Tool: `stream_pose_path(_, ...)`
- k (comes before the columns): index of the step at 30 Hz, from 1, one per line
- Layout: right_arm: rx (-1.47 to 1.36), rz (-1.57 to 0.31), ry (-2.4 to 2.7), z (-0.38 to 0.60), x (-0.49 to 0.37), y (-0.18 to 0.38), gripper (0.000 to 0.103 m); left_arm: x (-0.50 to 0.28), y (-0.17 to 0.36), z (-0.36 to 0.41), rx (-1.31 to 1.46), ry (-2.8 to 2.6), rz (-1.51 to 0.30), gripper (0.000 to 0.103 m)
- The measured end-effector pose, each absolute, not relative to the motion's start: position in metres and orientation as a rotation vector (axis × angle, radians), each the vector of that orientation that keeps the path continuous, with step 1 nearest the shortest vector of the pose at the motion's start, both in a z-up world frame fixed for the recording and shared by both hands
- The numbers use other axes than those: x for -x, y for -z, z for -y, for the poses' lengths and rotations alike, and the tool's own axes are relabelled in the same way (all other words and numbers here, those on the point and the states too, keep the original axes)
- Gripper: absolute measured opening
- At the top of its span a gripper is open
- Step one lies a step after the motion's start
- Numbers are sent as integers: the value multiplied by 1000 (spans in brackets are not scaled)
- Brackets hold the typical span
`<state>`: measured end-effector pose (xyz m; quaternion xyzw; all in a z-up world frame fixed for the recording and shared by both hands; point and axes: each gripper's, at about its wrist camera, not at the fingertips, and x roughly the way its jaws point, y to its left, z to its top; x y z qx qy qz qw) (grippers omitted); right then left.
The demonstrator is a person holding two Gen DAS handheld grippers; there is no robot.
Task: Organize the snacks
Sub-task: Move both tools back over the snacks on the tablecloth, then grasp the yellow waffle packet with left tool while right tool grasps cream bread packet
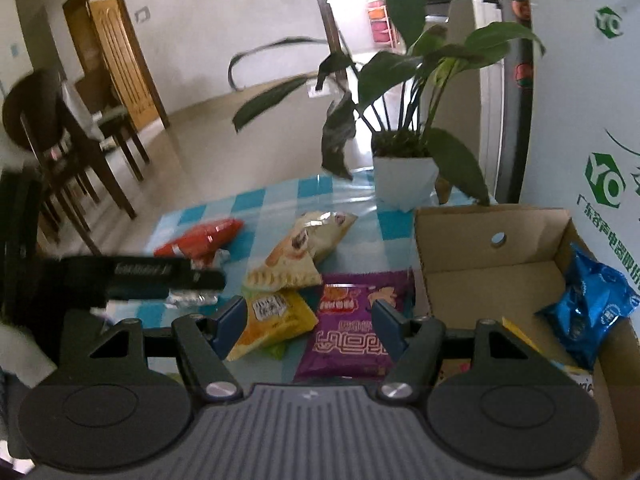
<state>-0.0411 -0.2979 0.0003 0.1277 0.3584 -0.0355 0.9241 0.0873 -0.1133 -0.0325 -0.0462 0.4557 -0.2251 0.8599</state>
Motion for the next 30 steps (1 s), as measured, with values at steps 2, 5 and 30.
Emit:
stream_pose_path(2,-256,-749,73,296,37,5,74,-90,38,124,84,482,-958,84)
stream_pose_path(5,-240,-764,71,294,35,13,77,-93,50,138,60,474,-973,84)
stream_pose_path(30,-47,-826,45,262,-1,53,85,-85,69,100,-146,441,-1027,89)
